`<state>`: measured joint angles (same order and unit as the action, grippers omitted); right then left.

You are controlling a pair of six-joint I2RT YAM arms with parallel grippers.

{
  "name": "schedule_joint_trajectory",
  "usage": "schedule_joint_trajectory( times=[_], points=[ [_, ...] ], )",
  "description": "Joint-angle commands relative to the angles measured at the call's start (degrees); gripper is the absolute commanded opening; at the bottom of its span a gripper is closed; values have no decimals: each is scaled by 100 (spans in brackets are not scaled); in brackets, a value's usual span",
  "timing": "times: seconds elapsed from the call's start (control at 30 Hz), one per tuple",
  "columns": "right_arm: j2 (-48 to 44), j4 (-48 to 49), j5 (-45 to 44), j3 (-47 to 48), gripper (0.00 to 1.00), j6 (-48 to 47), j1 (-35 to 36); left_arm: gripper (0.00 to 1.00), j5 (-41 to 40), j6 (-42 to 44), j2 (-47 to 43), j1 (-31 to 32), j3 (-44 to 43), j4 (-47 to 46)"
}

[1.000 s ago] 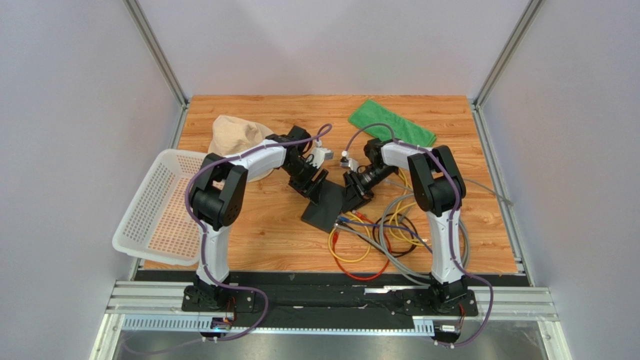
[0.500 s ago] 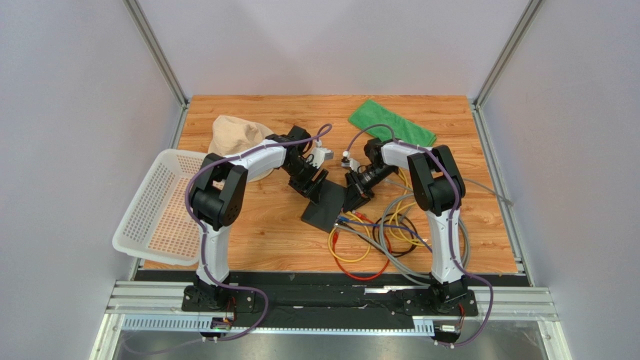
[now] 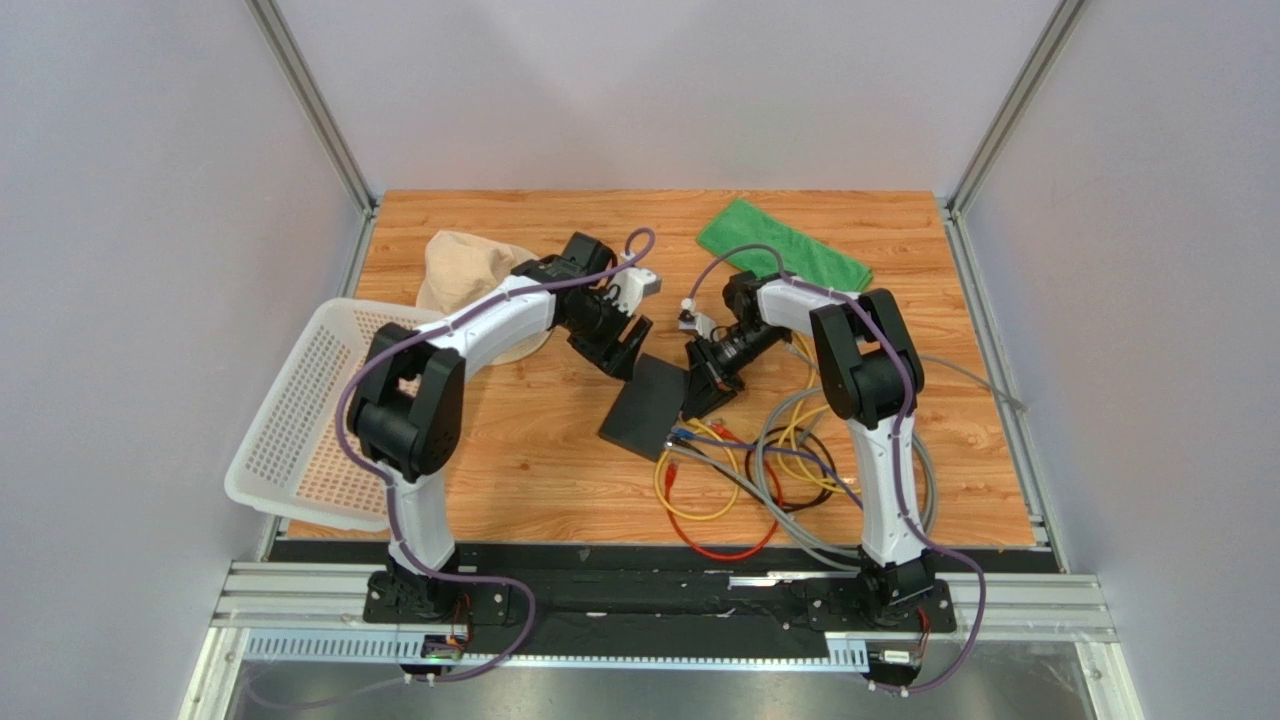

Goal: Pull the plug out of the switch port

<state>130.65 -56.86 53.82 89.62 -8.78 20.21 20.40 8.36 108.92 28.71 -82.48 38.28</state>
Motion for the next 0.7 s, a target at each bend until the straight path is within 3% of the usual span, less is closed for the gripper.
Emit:
schedule_joint_trajectory(
  times=[0.0, 0.13, 0.27, 0.67],
  points=[
    [487, 615, -997, 589, 8, 16, 45, 66, 603, 175, -723, -32, 249, -374],
    [839, 308, -997, 1108, 8, -54, 89, 28, 1562, 8, -399, -23, 285, -146],
    [997, 210, -1040, 1329, 8, -98, 97, 3, 1415, 16, -153, 29, 259, -172],
    [962, 210, -996, 1154, 8, -133, 89, 0, 615, -27, 691, 38, -5, -137]
  ],
)
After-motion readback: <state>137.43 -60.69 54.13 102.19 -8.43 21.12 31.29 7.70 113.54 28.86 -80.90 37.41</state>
